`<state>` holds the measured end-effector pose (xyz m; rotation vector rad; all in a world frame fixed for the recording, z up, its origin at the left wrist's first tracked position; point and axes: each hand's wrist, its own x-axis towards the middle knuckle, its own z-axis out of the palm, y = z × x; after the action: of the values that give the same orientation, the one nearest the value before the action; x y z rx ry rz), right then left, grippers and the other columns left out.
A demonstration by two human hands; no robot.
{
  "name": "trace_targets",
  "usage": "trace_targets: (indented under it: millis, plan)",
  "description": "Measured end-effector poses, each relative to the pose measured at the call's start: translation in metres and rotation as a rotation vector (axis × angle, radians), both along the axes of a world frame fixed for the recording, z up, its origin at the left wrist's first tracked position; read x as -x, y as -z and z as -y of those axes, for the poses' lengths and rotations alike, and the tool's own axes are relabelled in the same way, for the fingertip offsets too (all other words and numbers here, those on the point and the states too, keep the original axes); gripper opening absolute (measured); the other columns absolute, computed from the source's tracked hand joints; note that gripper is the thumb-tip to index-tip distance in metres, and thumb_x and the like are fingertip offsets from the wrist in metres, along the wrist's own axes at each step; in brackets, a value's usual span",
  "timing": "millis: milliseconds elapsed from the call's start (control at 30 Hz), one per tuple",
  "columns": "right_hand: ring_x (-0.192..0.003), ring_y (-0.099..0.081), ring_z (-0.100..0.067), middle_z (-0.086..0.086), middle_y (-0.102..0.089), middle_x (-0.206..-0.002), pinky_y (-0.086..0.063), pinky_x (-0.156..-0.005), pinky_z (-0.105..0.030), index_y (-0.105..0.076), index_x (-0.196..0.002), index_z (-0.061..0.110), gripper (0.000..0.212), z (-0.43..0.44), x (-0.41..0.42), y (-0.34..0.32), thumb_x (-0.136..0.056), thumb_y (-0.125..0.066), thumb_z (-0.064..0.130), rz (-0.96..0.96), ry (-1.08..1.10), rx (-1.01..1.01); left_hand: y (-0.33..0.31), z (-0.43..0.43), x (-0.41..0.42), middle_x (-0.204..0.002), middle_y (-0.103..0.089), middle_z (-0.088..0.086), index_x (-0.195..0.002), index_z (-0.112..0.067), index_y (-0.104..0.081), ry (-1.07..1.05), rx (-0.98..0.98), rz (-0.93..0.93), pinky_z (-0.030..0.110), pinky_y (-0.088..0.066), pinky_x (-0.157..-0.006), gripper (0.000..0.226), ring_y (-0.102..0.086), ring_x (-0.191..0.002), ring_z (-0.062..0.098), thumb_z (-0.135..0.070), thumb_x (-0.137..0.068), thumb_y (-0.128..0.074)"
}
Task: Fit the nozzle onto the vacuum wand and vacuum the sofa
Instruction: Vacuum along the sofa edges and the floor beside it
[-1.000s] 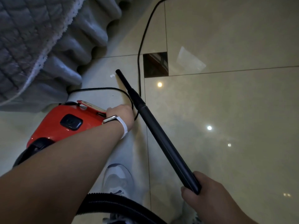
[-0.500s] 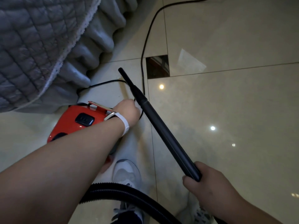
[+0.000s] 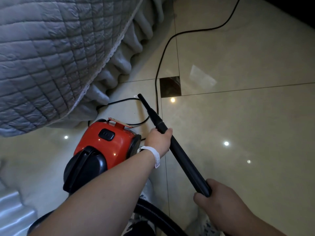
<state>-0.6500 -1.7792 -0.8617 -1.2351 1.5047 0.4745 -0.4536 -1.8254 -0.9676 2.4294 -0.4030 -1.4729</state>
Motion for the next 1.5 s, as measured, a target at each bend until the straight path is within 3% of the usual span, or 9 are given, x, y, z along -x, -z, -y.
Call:
trace_targets:
  millis: [100, 200, 433, 767, 967, 1033, 1200, 1367, 1500]
  plan:
    - [-0.057, -0.06, -0.014, 0.0, -0.061, -0.063, -0.046, -0.058, -0.029, -0.056, -0.078, 0.02, 0.022, 0.005, -0.007, -0.001, -0.079, -0.062, 0.042, -0.001, -0.026, -0.003, 0.002, 0.002, 0.007, -0.095, -0.068, 0.01, -0.112, -0.008, -0.056, -0.164, -0.024, -0.094, 0.037, -0.062, -0.066, 0.046, -0.07, -0.079, 0.028, -0.045, -0.086, -0.063]
    - [-0.052, -0.058, -0.015, 0.001, -0.06, -0.063, -0.044, -0.052, -0.026, -0.056, -0.078, 0.02, 0.021, 0.009, -0.014, -0.003, -0.08, -0.063, 0.04, 0.017, -0.015, -0.01, 0.002, 0.005, 0.008, -0.104, -0.065, 0.012, -0.119, -0.008, -0.053, -0.269, -0.049, -0.13, 0.048, -0.062, -0.078, 0.051, -0.068, -0.092, 0.033, -0.044, -0.083, -0.063]
    - [-0.059, -0.059, -0.016, 0.002, -0.062, -0.07, -0.043, -0.053, -0.027, -0.055, -0.08, 0.02, 0.022, 0.016, -0.022, -0.015, -0.082, -0.062, 0.041, 0.001, -0.044, -0.001, -0.002, 0.012, 0.009, -0.113, -0.062, 0.011, -0.13, -0.008, -0.048, -0.377, -0.061, -0.174, 0.048, -0.055, -0.093, 0.049, -0.064, -0.103, 0.033, -0.035, -0.09, -0.056]
    - [-0.062, -0.061, -0.017, 0.003, -0.062, -0.071, -0.045, -0.056, -0.028, -0.055, -0.08, 0.021, 0.021, 0.025, -0.027, -0.026, -0.083, -0.061, 0.041, -0.001, -0.042, -0.02, -0.009, 0.018, 0.011, -0.109, -0.063, 0.01, -0.126, -0.008, -0.05, -0.371, -0.055, -0.164, 0.047, -0.058, -0.089, 0.056, -0.065, -0.098, 0.032, -0.035, -0.078, -0.06]
    - [-0.066, -0.063, -0.016, 0.002, -0.062, -0.069, -0.045, -0.058, -0.029, -0.054, -0.08, 0.02, 0.022, 0.025, -0.022, -0.042, -0.081, -0.061, 0.041, -0.023, -0.049, 0.006, -0.024, 0.021, 0.017, -0.103, -0.062, 0.008, -0.118, -0.008, -0.052, -0.406, -0.029, -0.146, 0.042, -0.057, -0.089, 0.037, -0.065, -0.093, 0.028, -0.026, -0.087, -0.061]
    - [-0.062, -0.06, -0.017, 0.001, -0.062, -0.068, -0.045, -0.057, -0.03, -0.054, -0.08, 0.02, 0.021, 0.029, -0.02, -0.048, -0.081, -0.061, 0.04, -0.018, -0.055, 0.014, -0.036, 0.025, 0.02, -0.099, -0.061, 0.006, -0.114, -0.008, -0.052, -0.452, 0.014, -0.155, 0.04, -0.057, -0.086, 0.033, -0.066, -0.089, 0.027, -0.026, -0.087, -0.06]
    - [-0.051, -0.055, -0.017, -0.003, -0.062, -0.067, -0.047, -0.051, -0.029, -0.055, -0.081, 0.021, 0.017, 0.043, -0.013, -0.058, -0.08, -0.062, 0.036, 0.035, -0.039, 0.029, -0.066, 0.039, 0.017, -0.094, -0.061, 0.007, -0.105, -0.017, -0.051, -0.56, 0.142, -0.166, 0.05, -0.059, -0.084, 0.024, -0.071, -0.092, 0.038, -0.026, -0.084, -0.058]
    - [-0.052, -0.057, -0.017, -0.005, -0.063, -0.068, -0.055, -0.057, -0.038, -0.055, -0.085, 0.022, 0.02, 0.049, -0.008, -0.071, -0.08, -0.065, 0.039, 0.065, -0.024, 0.008, -0.11, 0.047, 0.014, -0.093, -0.063, 0.008, -0.093, -0.025, -0.044, -0.534, 0.239, -0.115, 0.052, -0.06, -0.081, 0.012, -0.071, -0.086, 0.034, -0.025, -0.089, -0.056]
    - [-0.054, -0.053, -0.013, 0.002, -0.058, -0.067, -0.046, -0.055, -0.03, -0.053, -0.084, 0.024, 0.02, 0.055, 0.002, -0.092, -0.085, -0.067, 0.037, 0.089, -0.064, 0.01, -0.149, 0.046, 0.02, -0.095, -0.066, 0.011, -0.094, -0.026, -0.042, -0.478, 0.295, -0.106, 0.05, -0.061, -0.077, 0.014, -0.071, -0.082, 0.03, -0.026, -0.093, -0.056]
